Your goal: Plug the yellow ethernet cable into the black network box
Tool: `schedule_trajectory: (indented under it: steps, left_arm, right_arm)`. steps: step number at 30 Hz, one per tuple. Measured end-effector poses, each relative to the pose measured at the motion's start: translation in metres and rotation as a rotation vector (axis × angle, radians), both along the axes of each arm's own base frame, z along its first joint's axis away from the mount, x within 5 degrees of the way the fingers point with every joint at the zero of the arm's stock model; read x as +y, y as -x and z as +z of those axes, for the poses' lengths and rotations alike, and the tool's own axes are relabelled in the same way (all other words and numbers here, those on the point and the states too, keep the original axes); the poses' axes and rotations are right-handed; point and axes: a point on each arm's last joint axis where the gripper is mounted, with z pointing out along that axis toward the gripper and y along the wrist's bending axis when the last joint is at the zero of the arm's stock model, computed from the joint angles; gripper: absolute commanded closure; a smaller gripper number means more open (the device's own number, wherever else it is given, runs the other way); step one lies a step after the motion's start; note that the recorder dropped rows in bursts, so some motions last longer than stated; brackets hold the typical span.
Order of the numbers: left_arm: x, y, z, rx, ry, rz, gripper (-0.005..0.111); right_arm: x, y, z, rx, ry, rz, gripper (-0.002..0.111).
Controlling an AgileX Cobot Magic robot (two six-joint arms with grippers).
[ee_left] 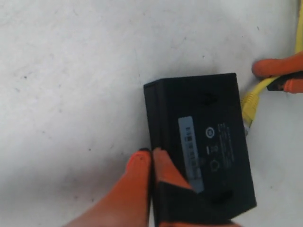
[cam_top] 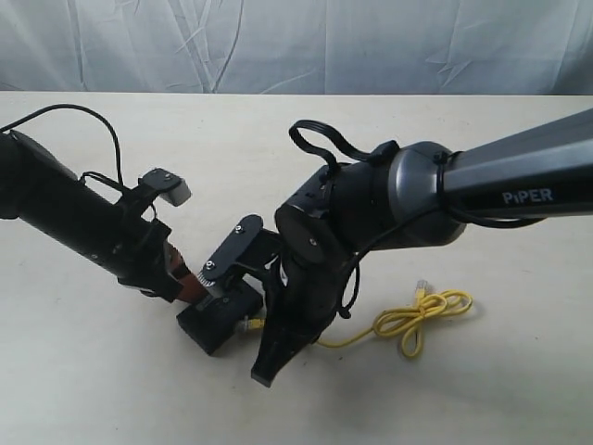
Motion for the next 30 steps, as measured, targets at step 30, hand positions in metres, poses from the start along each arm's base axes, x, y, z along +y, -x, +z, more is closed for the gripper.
schedule_trajectory:
  steps: [30]
  left_arm:
    - [0.0026, -0.0017, -0.0021, 0.031, -0.038, 0.070, 0.107]
  right_arm:
    - [0.0045, -0.0034, 0.0004, -0.031, -0.070, -0.077, 0.070]
